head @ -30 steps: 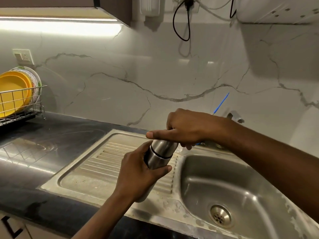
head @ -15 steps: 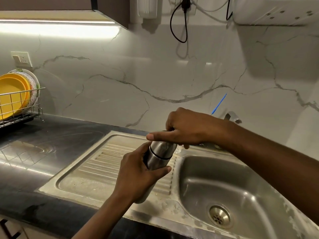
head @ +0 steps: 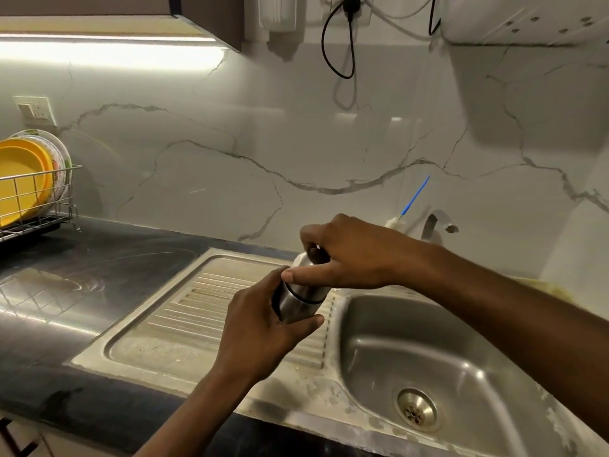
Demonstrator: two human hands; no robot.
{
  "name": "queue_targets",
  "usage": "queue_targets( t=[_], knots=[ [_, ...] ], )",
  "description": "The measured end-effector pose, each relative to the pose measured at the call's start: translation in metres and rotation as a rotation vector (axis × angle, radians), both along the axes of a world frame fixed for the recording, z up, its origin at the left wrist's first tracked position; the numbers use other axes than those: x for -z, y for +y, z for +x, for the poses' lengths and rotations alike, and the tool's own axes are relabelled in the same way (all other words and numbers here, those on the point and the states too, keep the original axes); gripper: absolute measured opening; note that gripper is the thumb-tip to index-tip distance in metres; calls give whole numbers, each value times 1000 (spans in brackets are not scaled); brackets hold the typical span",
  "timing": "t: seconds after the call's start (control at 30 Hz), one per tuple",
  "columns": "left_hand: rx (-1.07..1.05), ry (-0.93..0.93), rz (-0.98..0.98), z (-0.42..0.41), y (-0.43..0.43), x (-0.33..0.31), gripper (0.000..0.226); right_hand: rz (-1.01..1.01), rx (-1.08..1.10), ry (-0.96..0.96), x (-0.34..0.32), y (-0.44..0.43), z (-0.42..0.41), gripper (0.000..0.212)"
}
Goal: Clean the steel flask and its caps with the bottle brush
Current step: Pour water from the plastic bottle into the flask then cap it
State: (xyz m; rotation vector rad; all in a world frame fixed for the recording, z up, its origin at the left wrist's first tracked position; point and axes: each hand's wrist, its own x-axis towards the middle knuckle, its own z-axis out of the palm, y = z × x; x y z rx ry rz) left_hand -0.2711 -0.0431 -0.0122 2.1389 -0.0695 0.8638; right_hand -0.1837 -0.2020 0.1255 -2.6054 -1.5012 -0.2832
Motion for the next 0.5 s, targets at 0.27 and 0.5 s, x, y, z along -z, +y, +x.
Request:
queue_targets(
  t=[0.27,0.5],
  knots=[
    [68,0,-38,1,7,-3,60,-37,-136,46,-2,-15,5,49],
    [69,-7,-29,4,3,1,60,148,-132,159,19,-16,8,40]
  ],
)
